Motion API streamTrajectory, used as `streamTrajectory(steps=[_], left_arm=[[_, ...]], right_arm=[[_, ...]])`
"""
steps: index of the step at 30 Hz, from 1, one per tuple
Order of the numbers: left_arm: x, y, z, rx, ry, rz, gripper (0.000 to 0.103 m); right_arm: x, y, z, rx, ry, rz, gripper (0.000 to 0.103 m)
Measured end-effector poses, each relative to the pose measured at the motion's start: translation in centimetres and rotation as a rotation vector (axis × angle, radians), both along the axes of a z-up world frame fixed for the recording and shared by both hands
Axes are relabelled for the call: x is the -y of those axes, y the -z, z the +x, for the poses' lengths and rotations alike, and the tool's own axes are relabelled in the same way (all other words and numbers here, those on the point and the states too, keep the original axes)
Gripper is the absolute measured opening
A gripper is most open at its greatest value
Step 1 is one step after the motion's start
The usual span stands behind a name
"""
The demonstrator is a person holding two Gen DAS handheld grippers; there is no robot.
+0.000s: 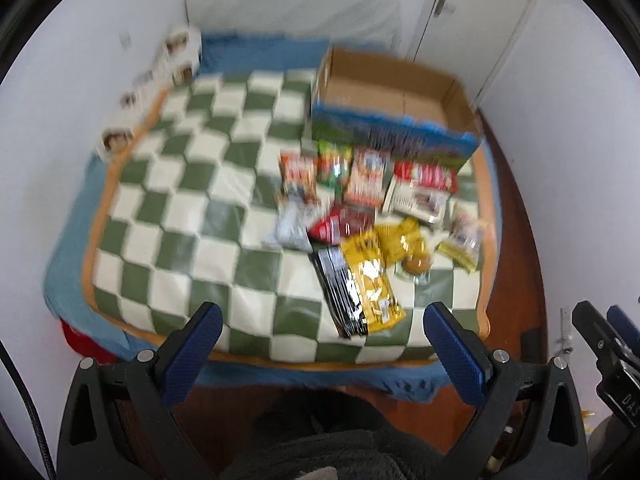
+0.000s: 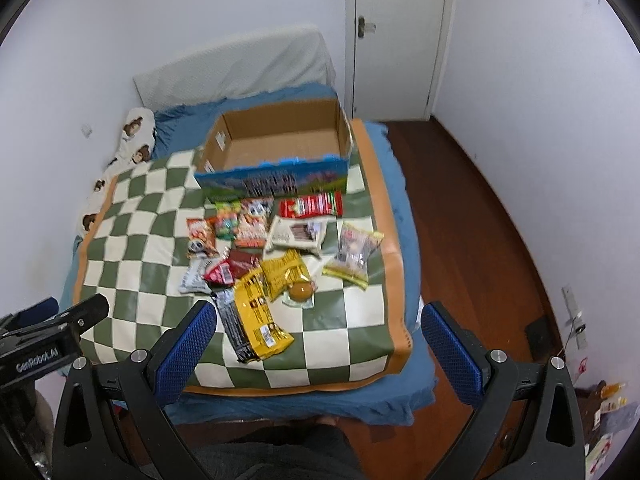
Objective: Organize snacks
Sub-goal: 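Grasp the black-and-yellow bag with the left tool while the right tool grasps the clear bread bag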
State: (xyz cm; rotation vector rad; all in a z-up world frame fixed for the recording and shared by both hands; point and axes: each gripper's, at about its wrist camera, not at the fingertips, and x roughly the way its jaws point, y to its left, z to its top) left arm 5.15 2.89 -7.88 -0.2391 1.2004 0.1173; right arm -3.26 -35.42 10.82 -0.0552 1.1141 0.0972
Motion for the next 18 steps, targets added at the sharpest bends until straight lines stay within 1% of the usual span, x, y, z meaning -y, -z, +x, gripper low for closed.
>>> streamTrajectory(steps=[2,3,5,8,10,13,18], left_arm=[[-0.1,3.8,1.8,-0.089,-0.016,-0.049,0.103],[-0.1,5.3,2.3,-0.116,-0.023,-0.076,0.103],[-0.2,9.1,3.7,-0.197,-0.049,-0.145,0.103],[0.3,14.7,5.6,-0.310,-0.096,-0.295,0.103],[0.8,17.6,6.7,-0.359,-0.125,-0.352,0.102],[2.1,20.6,8.1,-0.411,-0.145,-0.383,0.102],[3.5,25.0,10.0,-0.471,-0.167,-0.353,0.101]], right_arm=[[0.9,3.7,1.3,-0.043,0.020,0.002,0.103],[1.3,5.4,1.9,-0.065,0.031,0.002,0.103],[2.2,8.7,3.2,-0.108,0.052,0.014,0.103],[3.2,13.1,4.8,-0.157,0.075,0.014,0.103],[3.8,15.6,5.7,-0.193,0.084,0.021,0.103],[4.7,18.9,7.2,-0.236,0.087,0.030,0.103],[5.5,22.5,9.3,-0.298,0.098,0.058,0.103]])
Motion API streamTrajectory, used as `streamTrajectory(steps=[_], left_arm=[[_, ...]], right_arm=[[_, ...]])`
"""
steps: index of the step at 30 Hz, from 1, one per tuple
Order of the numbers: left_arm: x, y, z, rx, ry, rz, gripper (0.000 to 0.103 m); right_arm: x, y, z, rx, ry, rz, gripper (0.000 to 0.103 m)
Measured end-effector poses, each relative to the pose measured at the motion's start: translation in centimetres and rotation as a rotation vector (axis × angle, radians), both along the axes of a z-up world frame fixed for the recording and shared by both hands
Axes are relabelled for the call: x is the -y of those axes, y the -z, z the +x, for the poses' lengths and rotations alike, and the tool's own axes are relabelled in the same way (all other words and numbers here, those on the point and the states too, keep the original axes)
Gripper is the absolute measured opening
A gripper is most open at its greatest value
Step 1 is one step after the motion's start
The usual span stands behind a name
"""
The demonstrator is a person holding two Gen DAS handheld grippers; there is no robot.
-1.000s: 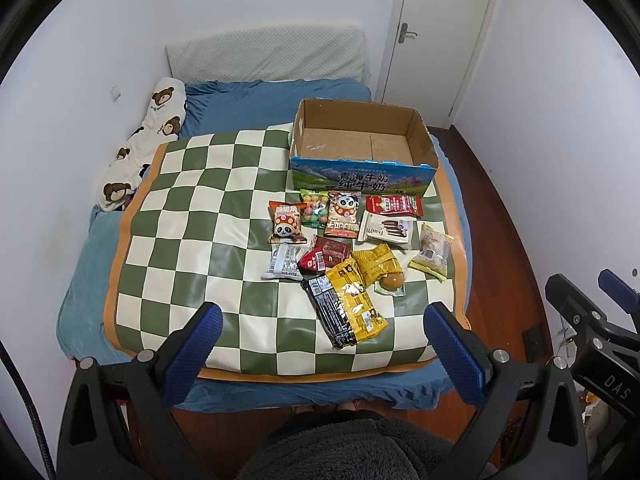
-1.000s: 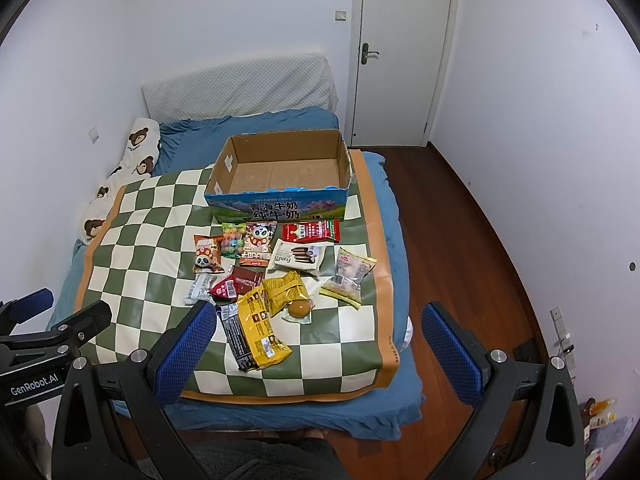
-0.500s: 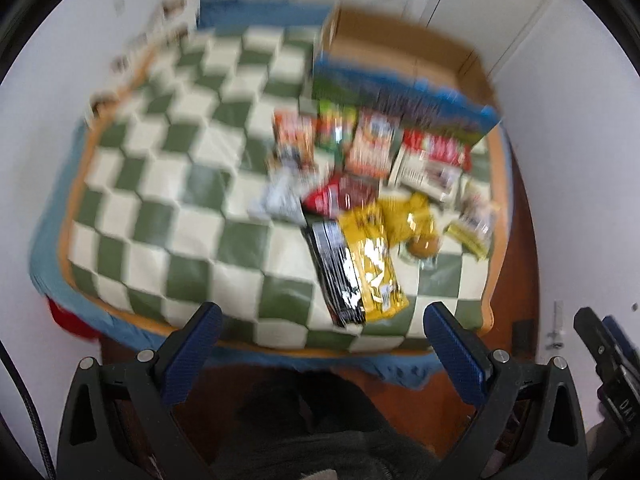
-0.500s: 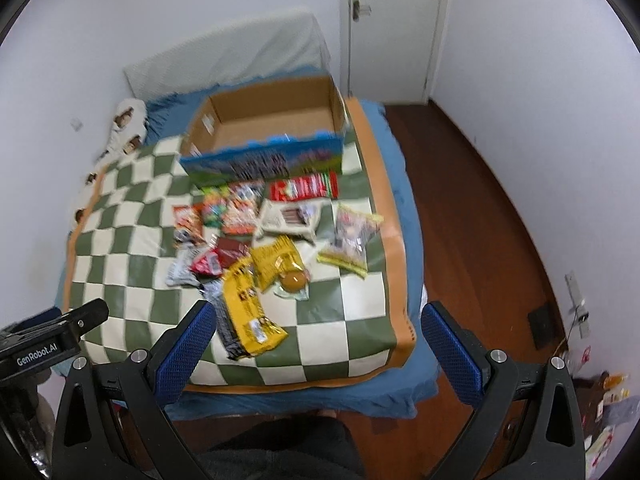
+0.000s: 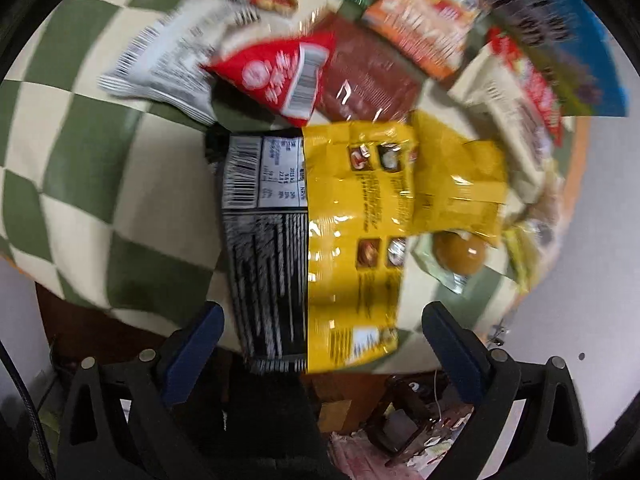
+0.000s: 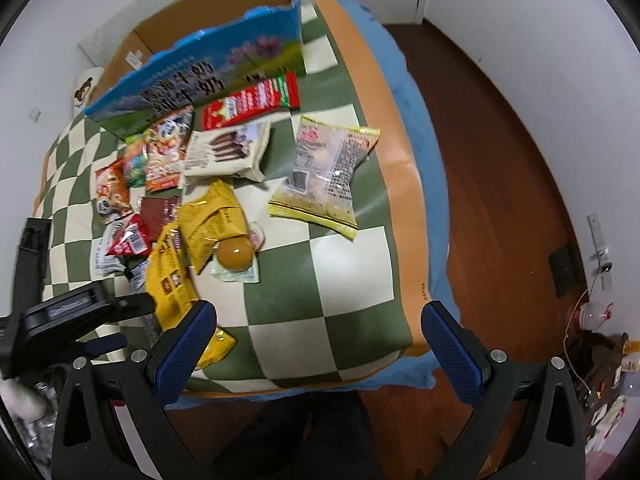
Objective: Organize snacks
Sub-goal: 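Grasp the black-and-yellow bag with the left tool while the right tool grasps the clear bread bag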
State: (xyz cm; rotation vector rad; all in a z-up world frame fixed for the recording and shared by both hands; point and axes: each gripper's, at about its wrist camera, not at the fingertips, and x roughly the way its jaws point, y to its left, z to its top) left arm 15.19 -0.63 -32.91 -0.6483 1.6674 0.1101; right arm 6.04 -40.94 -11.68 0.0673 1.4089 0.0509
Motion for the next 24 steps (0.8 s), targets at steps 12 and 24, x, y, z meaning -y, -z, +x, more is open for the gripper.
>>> streamTrajectory(steps=[12,24], left_arm=[[3.5,0.8,-2.3,0.097,0.113,0.212,0.086],[3.5,1.1,-3.4,0.108,0.255,0.341,0.088]], right_arm=[[2.3,4.5,9.0,-0.088,0.097,0.092,0.103],[0.4,12.6,13.3,-0.219,0.078,0.068,0.058]])
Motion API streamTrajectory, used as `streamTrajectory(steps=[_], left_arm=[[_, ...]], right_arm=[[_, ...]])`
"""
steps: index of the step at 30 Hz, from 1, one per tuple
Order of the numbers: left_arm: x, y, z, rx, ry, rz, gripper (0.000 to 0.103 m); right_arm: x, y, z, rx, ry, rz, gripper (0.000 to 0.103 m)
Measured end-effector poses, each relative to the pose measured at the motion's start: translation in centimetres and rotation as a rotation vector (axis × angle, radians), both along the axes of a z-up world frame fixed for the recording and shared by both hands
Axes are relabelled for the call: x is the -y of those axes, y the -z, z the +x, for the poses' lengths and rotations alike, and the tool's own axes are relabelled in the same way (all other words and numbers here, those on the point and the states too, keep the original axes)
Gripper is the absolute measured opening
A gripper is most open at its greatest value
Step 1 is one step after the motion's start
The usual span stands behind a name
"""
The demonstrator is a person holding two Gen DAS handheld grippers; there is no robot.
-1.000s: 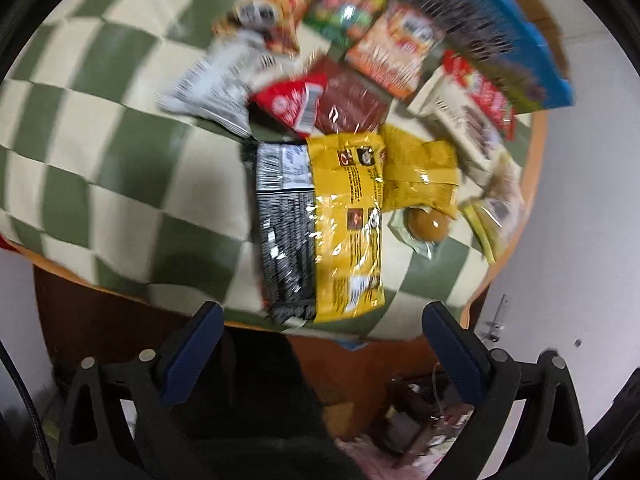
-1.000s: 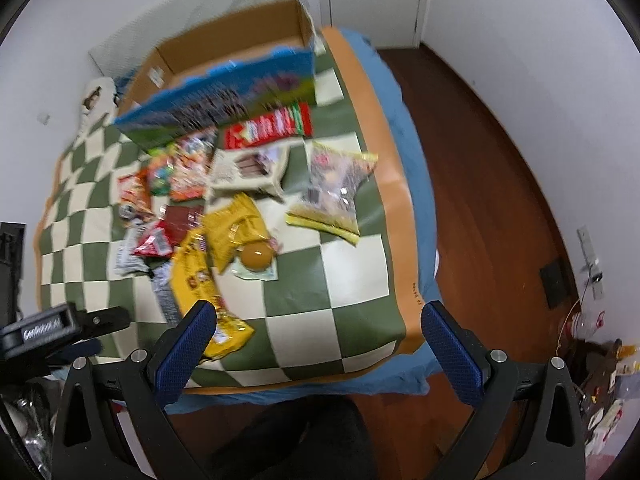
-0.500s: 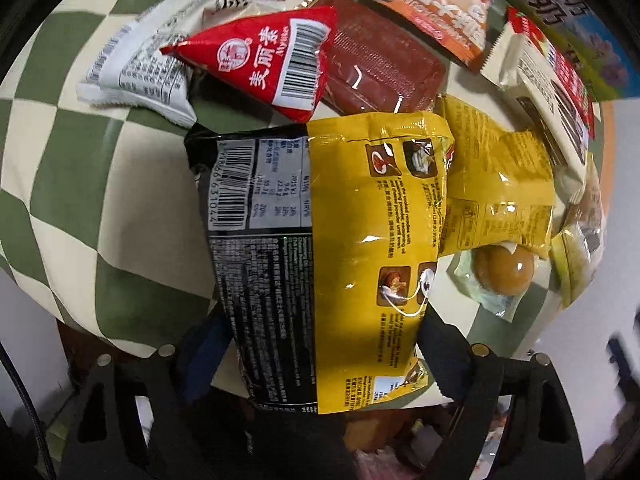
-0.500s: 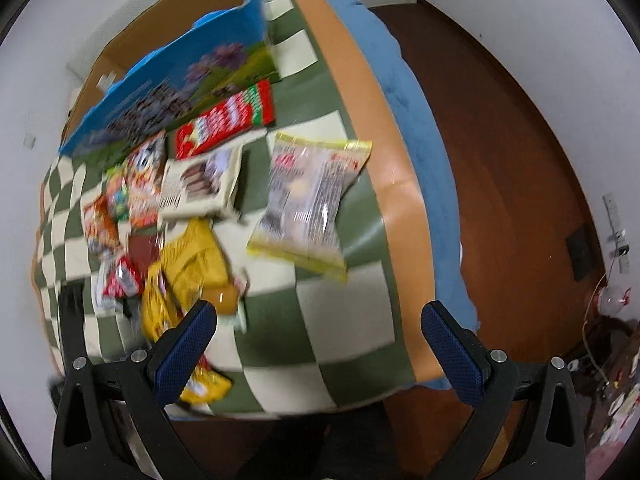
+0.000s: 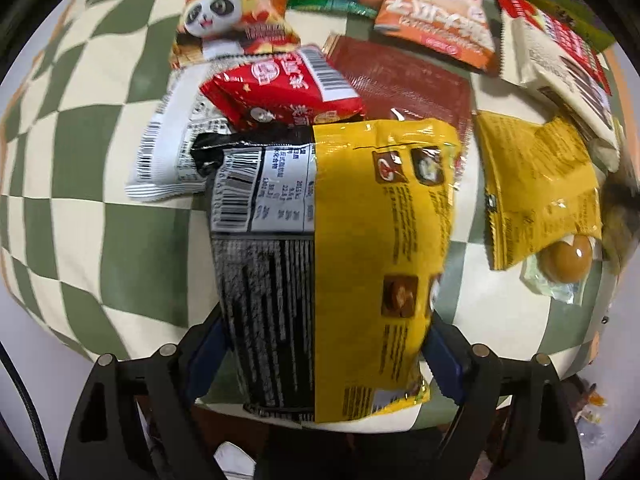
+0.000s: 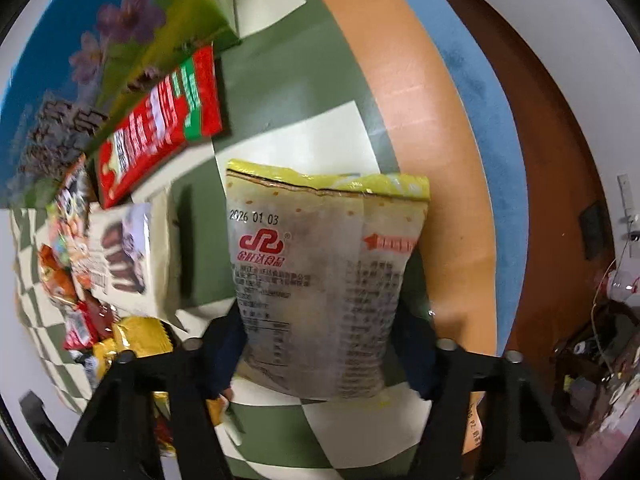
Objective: Organize snacks
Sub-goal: 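Grasp the black-and-yellow bag with the left tool while the right tool grasps the clear bread bag, then carry both bags into the cardboard box and open both tools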
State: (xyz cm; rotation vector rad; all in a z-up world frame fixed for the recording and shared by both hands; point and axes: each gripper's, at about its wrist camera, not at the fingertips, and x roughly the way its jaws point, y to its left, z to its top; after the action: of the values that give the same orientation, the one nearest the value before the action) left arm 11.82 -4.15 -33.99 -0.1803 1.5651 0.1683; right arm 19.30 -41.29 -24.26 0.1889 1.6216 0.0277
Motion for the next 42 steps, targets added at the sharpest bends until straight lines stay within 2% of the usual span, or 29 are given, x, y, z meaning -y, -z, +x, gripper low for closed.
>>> streamTrajectory(steps=[5,8,10,15,17,21,24,28,33,38,40,42], left_arm=[[-0.1,1.7,-1.5,-0.004,-0.035,-0.056,0.087],[0.0,1.2,-3.1,0.023,-0.023,-0.060,0.086],[-0.1,0.1,-4.3,0.040,-0.003,-0.059,0.086],[-0.6,-3.1,-6.4,0.091,0.066,-0.053,0.086],[-1.4,-4.1,-8.1,0.114,0.099,-0.054,0.086],[-1.7,-6.7,-11.1,0.149,0.145,-0.072,0.085],[-2.5,-9.8,-13.0,0.180,0.153,-0.106,0.085],[-4.3,-16.0,-13.1,0.266,0.149,-0.142,0.085],[-5.2,-24.1,-7.3,0.384,0.128,-0.177,0.086],[-3.6,-25.1,2.2,0.434,0.133,-0.145,0.086],[-3.2,-23.5,7.5,0.408,0.119,-0.144,0.086],[-3.4,-22.0,11.0,0.371,0.107,-0.135,0.086]], right_arm=[[-1.0,0.0,-4.0,-0.042,-0.111,0.004,0.055],[-1.7,0.2,-6.3,-0.062,-0.161,-0.004,0.056],[-1.7,0.3,-6.9,-0.067,-0.143,-0.014,0.060],[-0.8,1.1,-7.2,-0.061,-0.048,-0.030,0.061],[-0.8,1.2,-6.9,-0.039,-0.031,-0.044,0.051],[-1.9,0.0,-8.0,-0.004,-0.004,-0.048,0.047],[-2.0,-2.1,-8.3,0.015,0.013,-0.008,0.047],[-2.5,-6.5,-7.2,0.074,-0.005,0.077,0.046],[-5.2,-14.6,-2.5,0.184,-0.087,0.184,0.046],[-8.4,-19.4,4.9,0.300,-0.174,0.223,0.046],[-10.4,-19.5,8.8,0.336,-0.199,0.207,0.046],[-11.5,-18.8,12.9,0.335,-0.214,0.207,0.046]])
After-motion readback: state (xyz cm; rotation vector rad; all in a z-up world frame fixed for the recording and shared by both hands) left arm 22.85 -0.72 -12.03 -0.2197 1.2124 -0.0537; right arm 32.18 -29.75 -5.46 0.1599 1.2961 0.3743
